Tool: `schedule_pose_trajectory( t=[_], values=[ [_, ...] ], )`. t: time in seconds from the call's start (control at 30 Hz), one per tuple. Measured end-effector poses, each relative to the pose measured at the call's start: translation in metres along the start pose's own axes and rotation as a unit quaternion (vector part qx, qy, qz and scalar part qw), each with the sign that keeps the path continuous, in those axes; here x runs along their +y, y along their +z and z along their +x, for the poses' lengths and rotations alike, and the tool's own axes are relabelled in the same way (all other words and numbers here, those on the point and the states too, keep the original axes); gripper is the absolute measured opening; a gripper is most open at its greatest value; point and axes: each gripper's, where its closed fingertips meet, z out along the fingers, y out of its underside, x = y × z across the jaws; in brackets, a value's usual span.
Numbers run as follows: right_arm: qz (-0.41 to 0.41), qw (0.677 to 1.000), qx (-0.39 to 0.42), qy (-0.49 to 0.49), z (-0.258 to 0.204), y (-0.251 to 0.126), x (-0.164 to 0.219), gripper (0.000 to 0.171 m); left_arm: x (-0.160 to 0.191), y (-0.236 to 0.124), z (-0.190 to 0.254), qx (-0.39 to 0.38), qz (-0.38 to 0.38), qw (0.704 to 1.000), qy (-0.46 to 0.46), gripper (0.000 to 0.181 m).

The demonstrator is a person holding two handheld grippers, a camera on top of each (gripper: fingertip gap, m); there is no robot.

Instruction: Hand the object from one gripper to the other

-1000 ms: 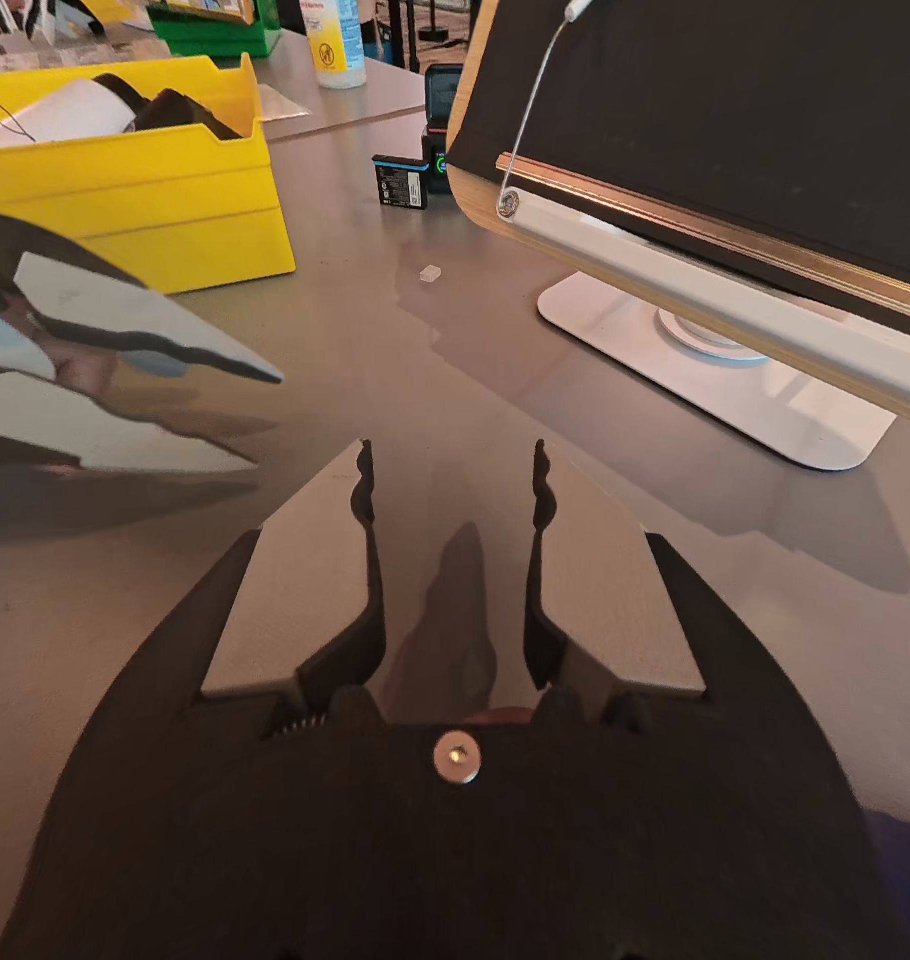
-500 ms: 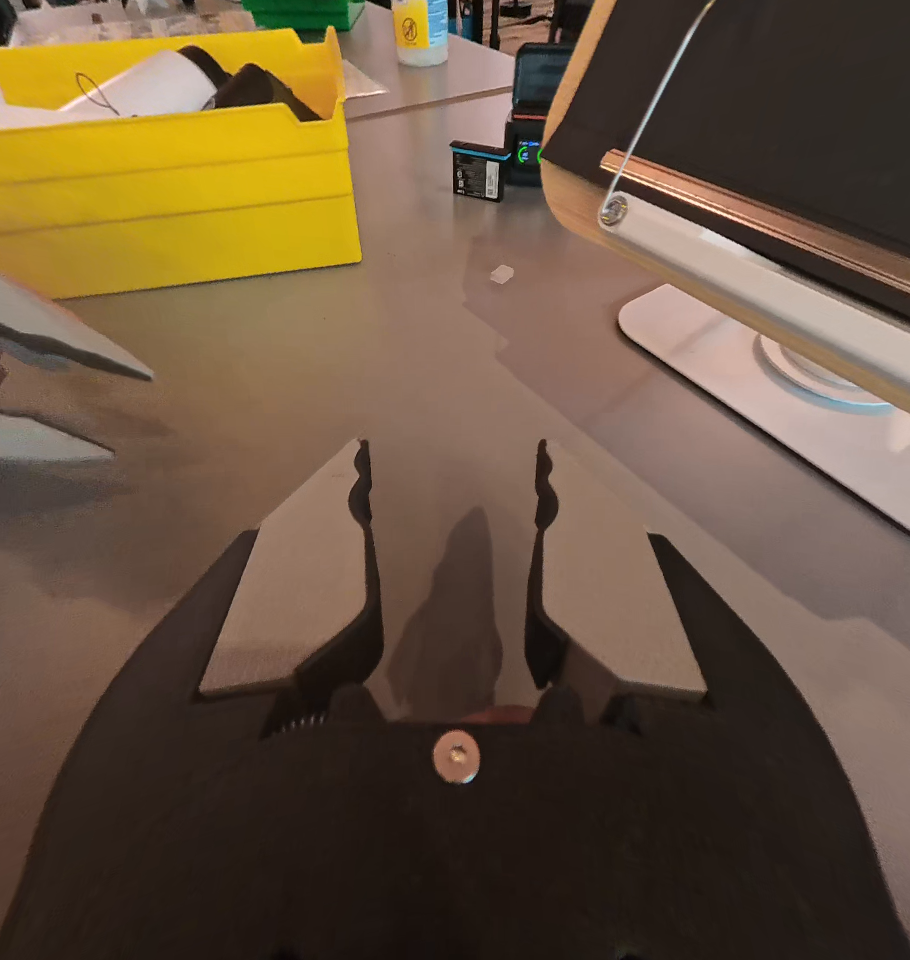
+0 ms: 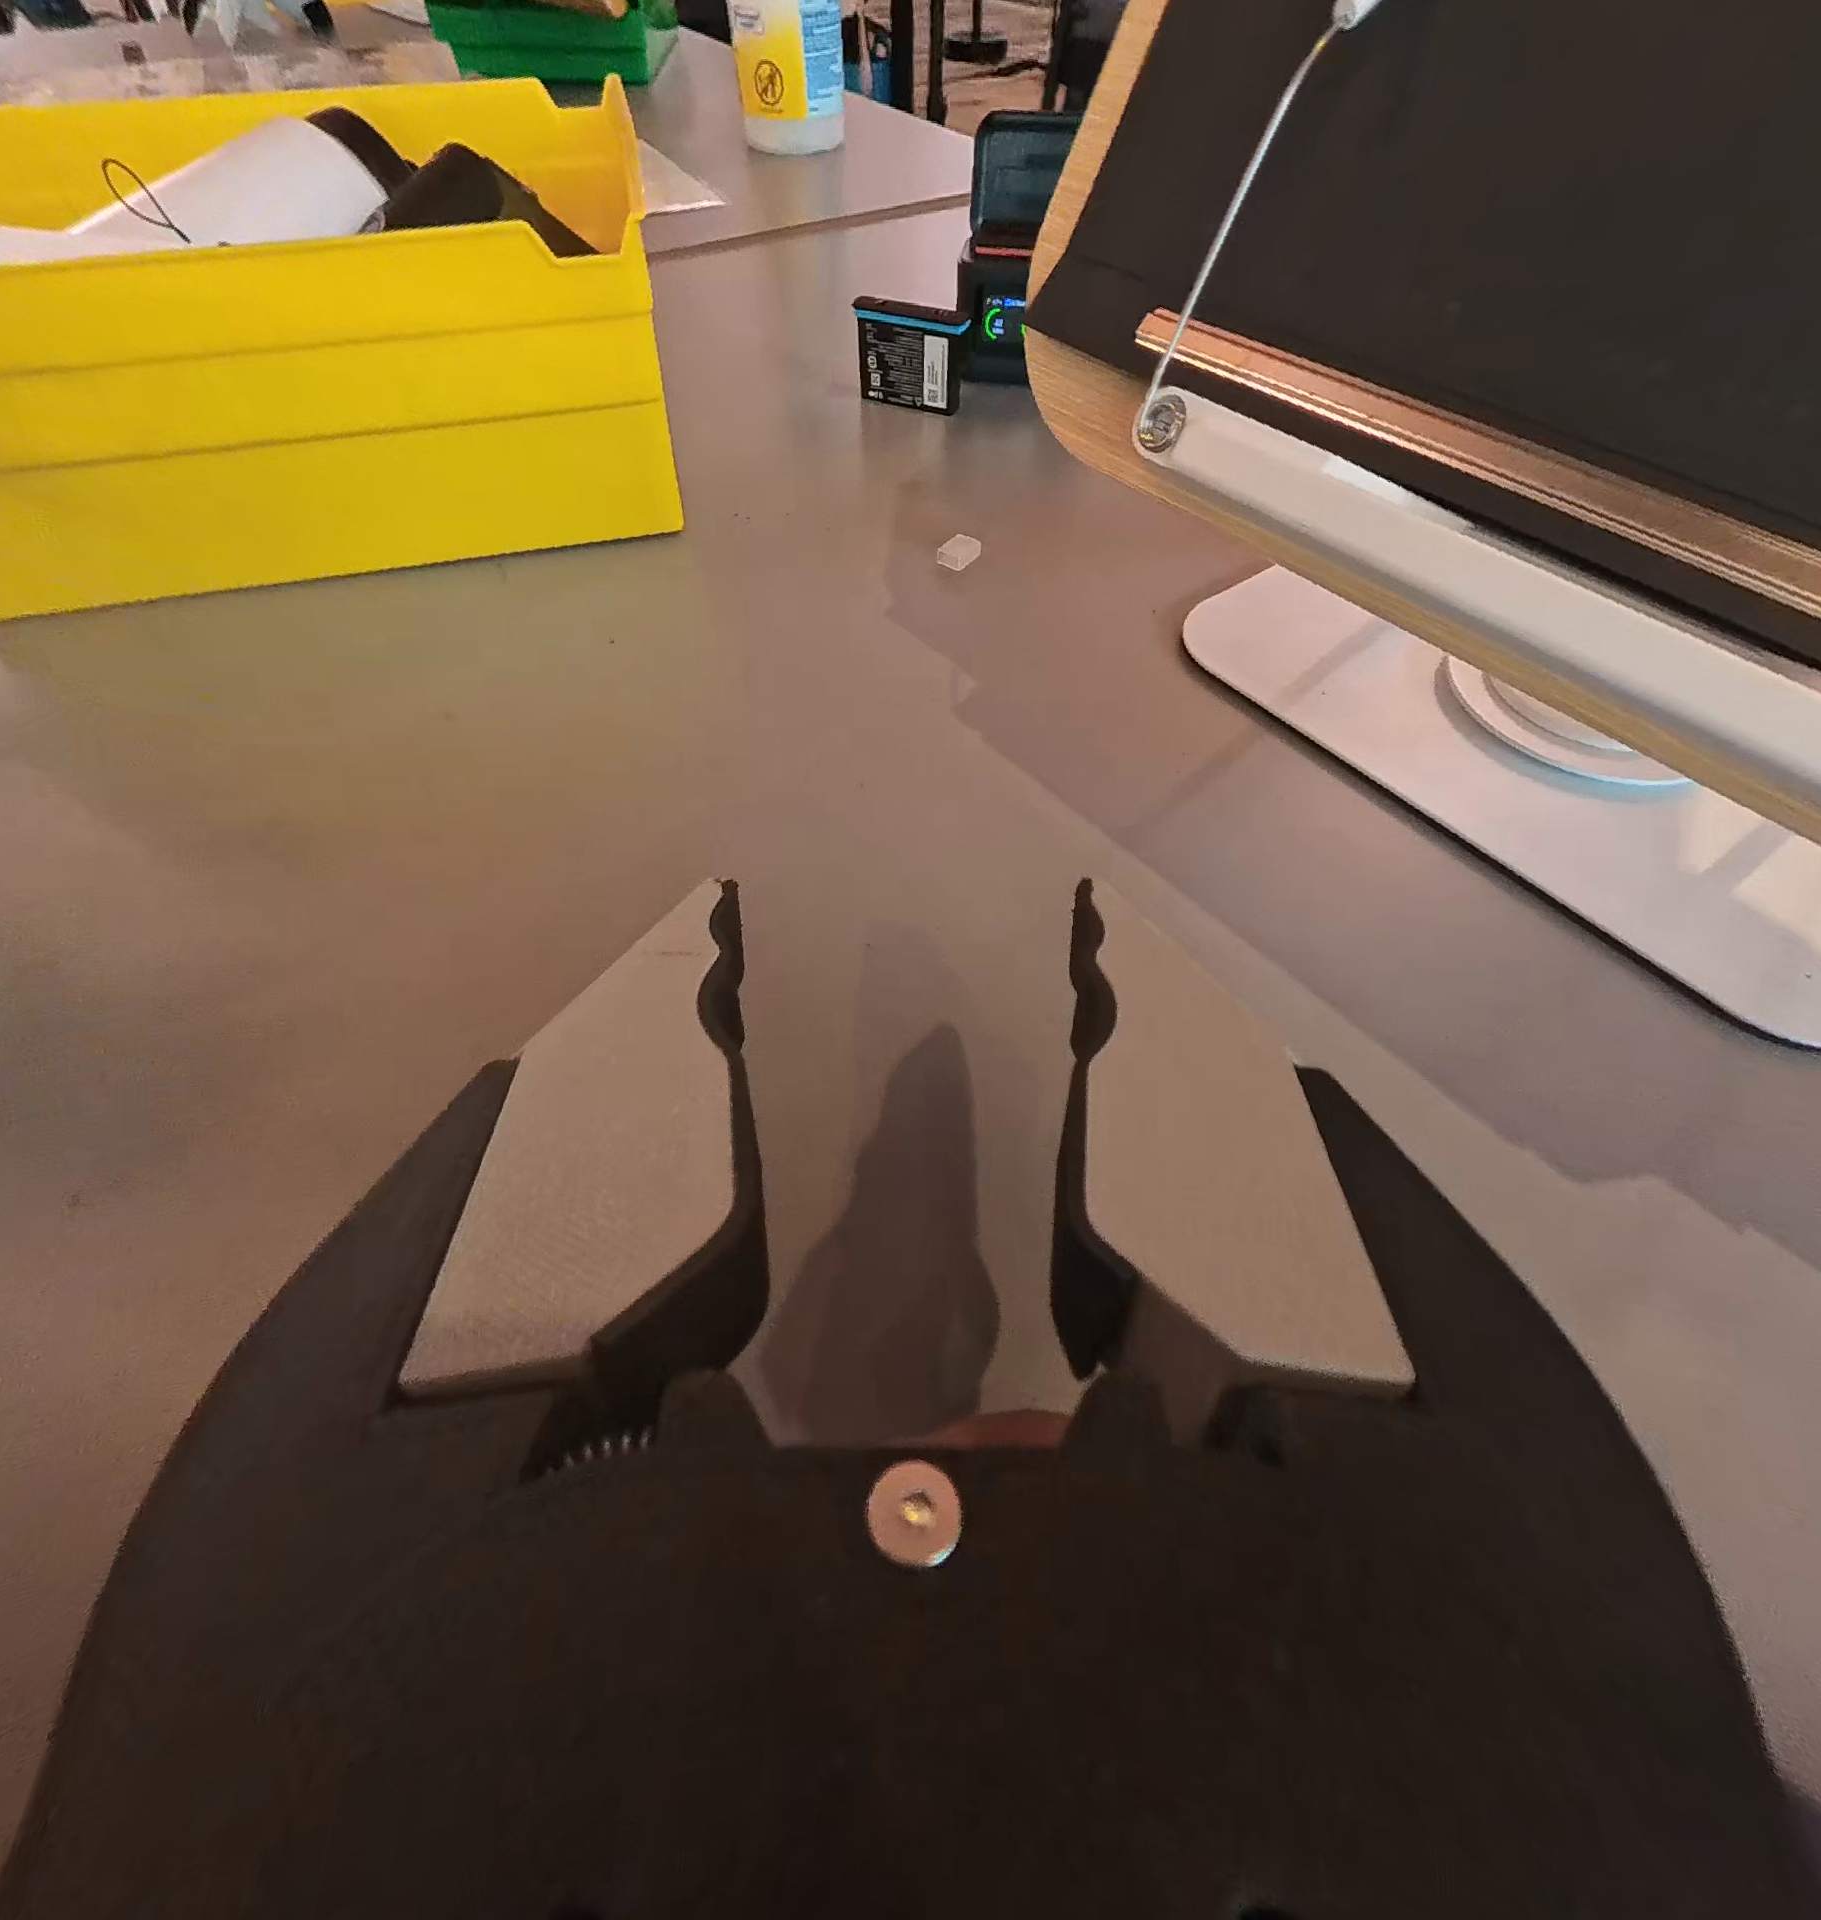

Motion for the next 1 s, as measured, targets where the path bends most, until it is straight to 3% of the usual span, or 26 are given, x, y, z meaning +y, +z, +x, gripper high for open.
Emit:
schedule_pose_trajectory(
  t=[0.27,0.53,0.77,1.0],
  values=[
    [0.018,1.0,0.007,0.012,0.001,-0.008,-0.005,0.061,-0.035,-0.063,-0.07,-0.058,0.005,0.998,0.006,0.044],
    [0.027,1.0,0.014,0.008,0.002,-0.012,-0.009,0.059,0.011,-0.079,-0.173,-0.15,-0.075,0.985,-0.042,0.045],
    [0.012,1.0,0.01,0.005,0.0,-0.006,-0.003,0.059,0.072,-0.046,-0.211,-0.134,-0.113,0.973,-0.149,0.041],
    [0.015,1.0,0.004,0.007,-0.002,-0.006,-0.005,0.058,0.095,-0.01,-0.239,-0.126,-0.139,0.963,-0.193,0.044]
  ],
)
